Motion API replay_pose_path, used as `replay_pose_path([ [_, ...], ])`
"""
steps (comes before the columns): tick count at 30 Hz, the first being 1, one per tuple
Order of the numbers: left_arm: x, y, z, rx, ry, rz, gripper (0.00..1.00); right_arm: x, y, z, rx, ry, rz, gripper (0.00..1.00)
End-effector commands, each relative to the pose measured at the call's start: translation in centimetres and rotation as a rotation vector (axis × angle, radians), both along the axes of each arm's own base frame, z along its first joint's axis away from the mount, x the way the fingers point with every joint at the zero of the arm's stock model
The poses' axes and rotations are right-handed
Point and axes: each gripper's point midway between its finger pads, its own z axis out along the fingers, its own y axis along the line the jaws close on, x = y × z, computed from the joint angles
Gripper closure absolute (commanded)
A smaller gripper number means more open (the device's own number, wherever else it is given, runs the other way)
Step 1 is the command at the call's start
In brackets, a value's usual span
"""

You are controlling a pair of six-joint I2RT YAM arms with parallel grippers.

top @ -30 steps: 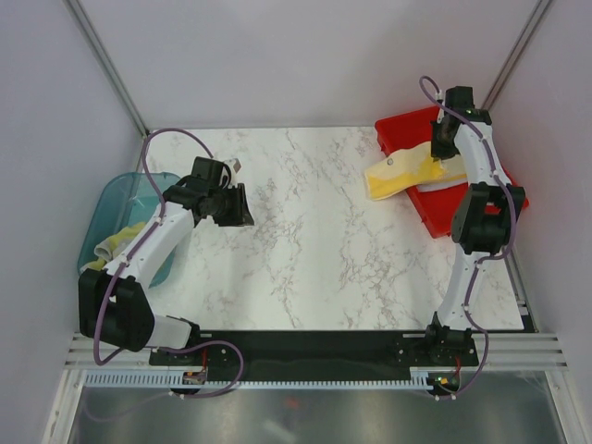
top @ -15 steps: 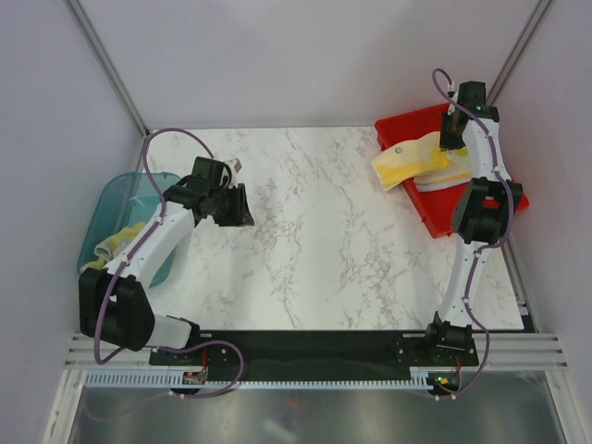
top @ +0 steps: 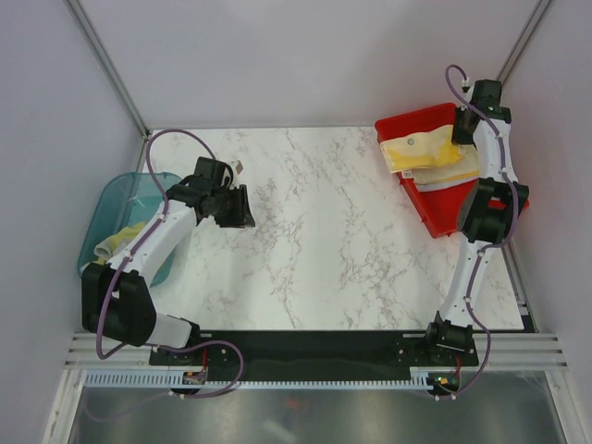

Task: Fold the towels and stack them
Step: Neatly place the folded towel into the bin

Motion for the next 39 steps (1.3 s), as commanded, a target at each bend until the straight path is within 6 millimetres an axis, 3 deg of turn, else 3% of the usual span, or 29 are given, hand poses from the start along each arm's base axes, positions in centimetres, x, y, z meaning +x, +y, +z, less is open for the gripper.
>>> replay_pose_path([
  [1, 0.6, -0.3, 1.0, -0.011, -0.033, -0.042, 0.58, 0.8, -1.7, 2.1, -0.018, -0.074, -0.006, 1.0],
  [4, 0.6, -0.3, 0.9, -0.011, -0.03, -0.042, 0.59, 0.5, -2.4, 2.3, -0.01, -0.078, -0.016, 1.0],
  [11, 0.7, -0.3, 1.0, -0.009, -0.031, -0.044, 0.59, -0.3, -3.4, 0.5, -0.013, -0.021, -0.014, 1.0],
  [17, 0.7, -0.3, 1.0, -0.01, -0.03, -0.045, 0.59, 0.9, -4.9, 1.3, -0.032, -0.061, -0.019, 1.0],
  [25, 0.8, -0.4, 0.8, -0.011, -0.022, -0.045, 0.59, 2.5, -4.6, -1.1, 0.019, -0.082, 0.004, 1.0],
  [26, 0.8, -0.4, 0.7, -0.01, -0.021, -0.048, 0.59, 2.3, -5.5, -1.3, -0.01, -0.074, -0.042, 0.87],
  [27, 0.8, -0.4, 0.7, -0.008, -0.02, -0.047, 0.59, 2.2, -5.9, -1.2, -0.02, -0.073, -0.068, 0.81],
  [29, 0.8, -0.3, 0.6, -0.005, -0.017, -0.044, 0.59, 2.0, -5.7, -0.3, -0.019, -0.09, -0.074, 0.57],
  [31, 0.8, -0.3, 0.7, -0.007, -0.018, -0.044, 0.59, 1.8, -5.7, 1.0, -0.021, -0.112, -0.096, 0.44],
  [35, 0.8, -0.4, 0.9, -0.014, -0.023, -0.044, 0.59, 0.0, -4.4, 5.9, -0.008, -0.188, -0.133, 0.39],
  [39, 0.7, -0.5, 1.1, -0.023, -0.026, -0.049, 0.59, -0.8, -0.6, 8.0, 0.035, -0.25, -0.075, 0.37],
])
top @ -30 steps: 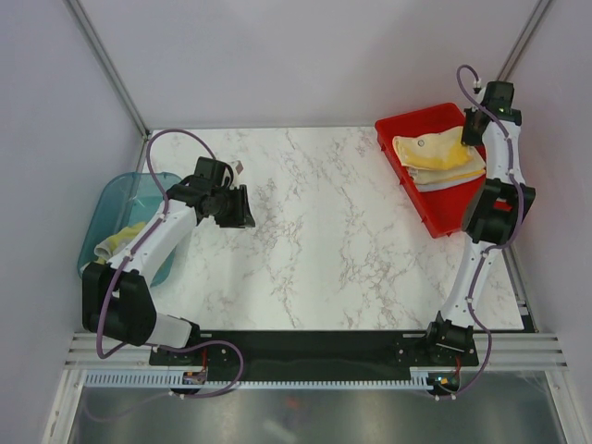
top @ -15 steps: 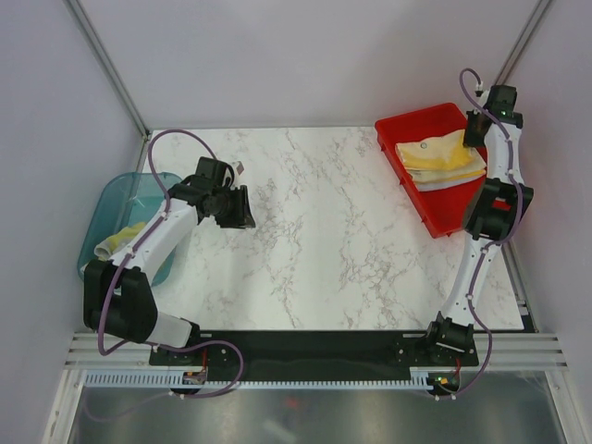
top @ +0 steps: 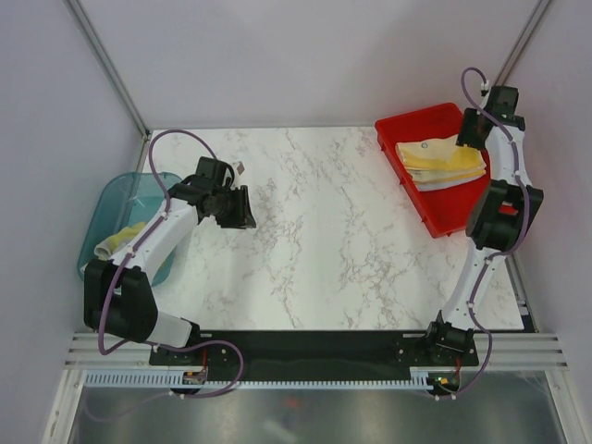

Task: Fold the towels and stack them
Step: Neatly place the folded towel into the bin

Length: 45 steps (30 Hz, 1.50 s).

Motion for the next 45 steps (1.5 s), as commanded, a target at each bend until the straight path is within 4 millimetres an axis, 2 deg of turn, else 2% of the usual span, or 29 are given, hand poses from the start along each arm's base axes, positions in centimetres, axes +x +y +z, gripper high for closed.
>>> replay_pose_path([
  [1, 0.6, -0.5, 1.9, -0.029, -0.052, -0.044, 0.59, 1.0, 4.7, 8.4, 0.013, -0.227, 0.09, 0.37],
  [5, 0.4, -0.7, 2.1, -0.041, -0.055, -0.053, 0.59, 0.2, 7.8, 5.2, 0.181, -0.157, 0.019, 0.37],
  [6, 0.3, -0.7, 2.2, -0.041, -0.055, -0.053, 0.59, 0.1, 8.9, 4.8, 0.322, -0.164, -0.085, 0.37],
  [7, 0.3, -0.8, 2.2, -0.047, -0.055, -0.057, 0.59, 0.2, 9.8, 4.5, 0.398, -0.174, -0.115, 0.36],
  [8, 0.3, -0.8, 2.4, -0.052, -0.059, -0.06, 0.59, -0.5, 11.0, 3.1, 0.497, -0.151, -0.159, 0.37],
  [10, 0.2, -0.9, 2.6, -0.059, -0.06, -0.064, 0.59, -0.4, 12.3, 2.8, 0.649, -0.172, -0.295, 0.36],
  [11, 0.2, -0.9, 2.6, -0.058, -0.062, -0.063, 0.59, -1.0, 12.8, 1.8, 0.692, -0.152, -0.342, 0.37],
  [13, 0.1, -0.7, 2.7, -0.051, -0.073, -0.06, 0.59, -0.7, 13.8, 2.0, 0.795, -0.172, -0.426, 0.36],
  [16, -0.2, -0.5, 2.6, -0.043, -0.076, -0.055, 0.59, -1.1, 14.7, 1.0, 0.885, -0.161, -0.547, 0.36],
  [19, -0.4, -0.5, 2.8, -0.048, -0.083, -0.057, 0.59, -1.3, 16.1, 0.3, 0.923, -0.149, -0.589, 0.35],
  [25, -0.4, -0.5, 3.1, -0.053, -0.092, -0.057, 0.59, -1.3, 16.9, -1.6, 0.928, -0.145, -0.699, 0.35],
  [30, -0.5, -0.6, 3.0, -0.055, -0.09, -0.06, 0.59, -1.5, 16.7, -3.3, 0.913, -0.131, -0.746, 0.35],
  [40, -0.4, -0.5, 2.9, -0.052, -0.088, -0.059, 0.6, -1.3, 15.5, -3.0, 0.859, -0.191, -0.766, 0.37],
  [45, -0.4, -0.5, 2.8, -0.048, -0.088, -0.058, 0.6, -1.0, 15.3, -4.0, 0.872, -0.193, -0.797, 0.38],
])
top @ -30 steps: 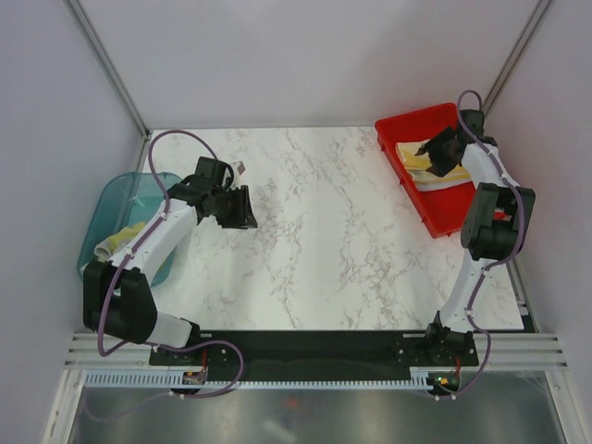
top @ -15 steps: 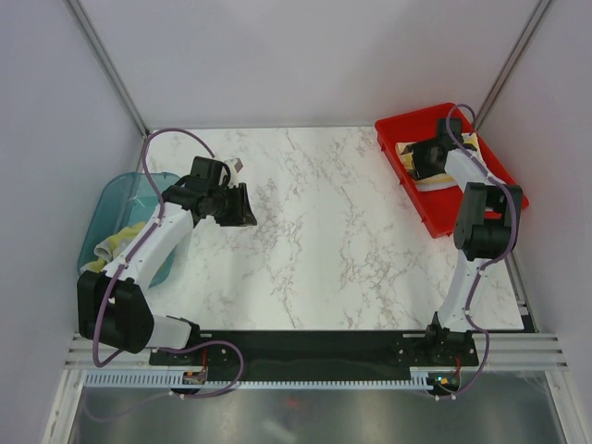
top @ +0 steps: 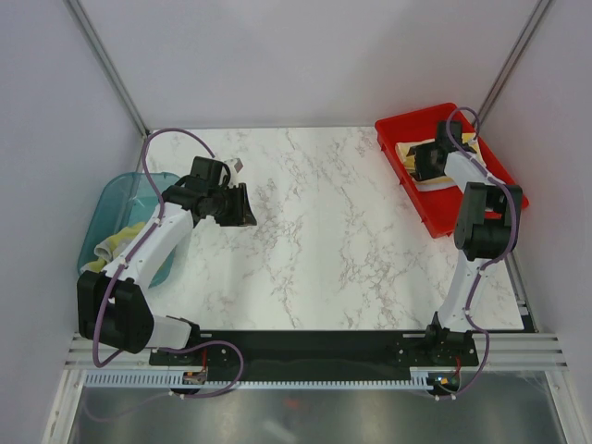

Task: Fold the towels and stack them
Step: Neatly place the folded towel into the bin

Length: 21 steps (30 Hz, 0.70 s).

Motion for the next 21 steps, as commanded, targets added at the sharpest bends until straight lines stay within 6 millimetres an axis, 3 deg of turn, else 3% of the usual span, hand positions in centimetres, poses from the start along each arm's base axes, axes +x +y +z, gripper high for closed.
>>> replay_pose_path([
  [1, 0.1, 0.1, 0.7, 0.002, -0.039, -0.035, 0.6, 0.8, -0.7, 1.4, -0.011, -0.055, -0.054, 0.38],
  [8, 0.1, 0.1, 0.6, 0.005, -0.037, -0.035, 0.6, 1.7, -1.1, 0.6, -0.015, -0.067, -0.073, 0.4],
  [21, 0.2, 0.1, 0.7, 0.005, -0.038, -0.035, 0.6, 0.6, -1.5, -0.8, -0.019, -0.023, -0.119, 0.4],
])
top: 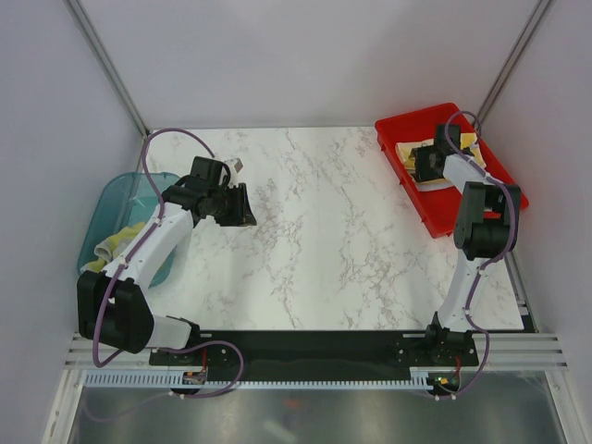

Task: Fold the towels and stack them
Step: Neatly place the folded towel into the bin

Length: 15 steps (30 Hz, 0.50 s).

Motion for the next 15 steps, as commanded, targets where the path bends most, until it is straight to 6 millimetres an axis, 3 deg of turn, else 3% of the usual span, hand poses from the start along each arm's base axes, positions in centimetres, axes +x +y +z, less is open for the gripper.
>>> replay_pose_path([
  [1, 0.15, 0.06, 0.72, 0.003, -0.038, -0.036, 0.6, 0.49, -0.58, 0.24, -0.018, -0.013, -0.038, 0.41],
  [11, 0.22, 0.22, 0.78, 0.008, -0.043, -0.03, 0.6, 1.05, -0.77, -0.47, -0.029, -0.012, -0.042, 0.51],
  [15, 0.22, 0.22, 0.73, 0.009, -0.041, -0.03, 0.6, 1.42, -0.79, -0.34, -0.039, -0.023, -0.03, 0.62],
])
